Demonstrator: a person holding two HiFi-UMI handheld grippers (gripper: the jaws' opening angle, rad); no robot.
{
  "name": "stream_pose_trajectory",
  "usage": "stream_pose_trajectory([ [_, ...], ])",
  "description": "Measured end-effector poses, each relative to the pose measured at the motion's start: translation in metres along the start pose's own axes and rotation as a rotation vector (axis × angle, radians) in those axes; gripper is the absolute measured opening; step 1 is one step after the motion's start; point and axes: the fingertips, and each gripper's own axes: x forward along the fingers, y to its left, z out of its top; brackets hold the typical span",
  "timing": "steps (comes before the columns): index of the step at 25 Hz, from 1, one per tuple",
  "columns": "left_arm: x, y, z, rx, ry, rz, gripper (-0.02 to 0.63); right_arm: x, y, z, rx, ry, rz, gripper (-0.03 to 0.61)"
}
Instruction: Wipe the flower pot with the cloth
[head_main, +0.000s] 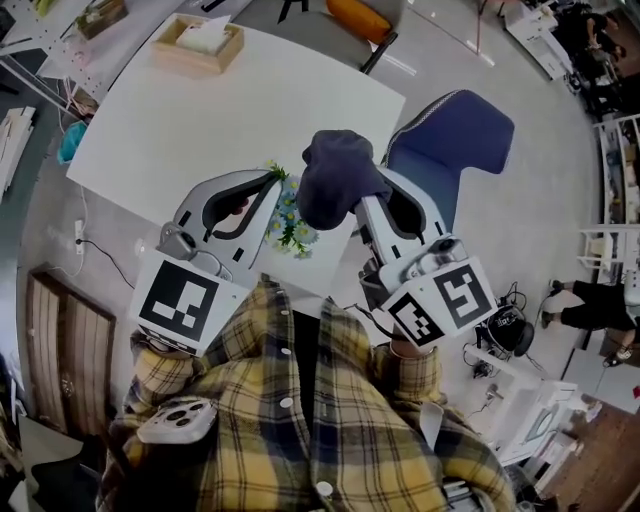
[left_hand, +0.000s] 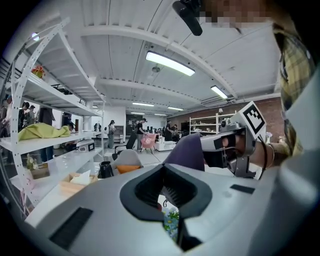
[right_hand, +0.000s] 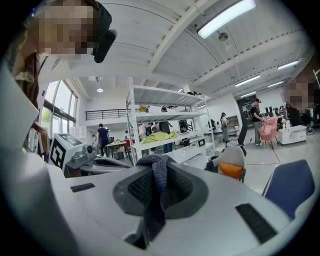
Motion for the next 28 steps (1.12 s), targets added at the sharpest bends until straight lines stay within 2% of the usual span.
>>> stream_pose_trajectory([
  [13,-0.004,-0.011,-0.007,0.006,0.003,-0.009,0.009,-0.003,0.008,-0.011,0.01,0.027,0.03,0.015],
  [28,-0.01,-0.01,-0.012,-0.01,0.007,-0.003,0.009,-0.007,0.009,-0.01,0.014,0.032,0.018,0.015],
])
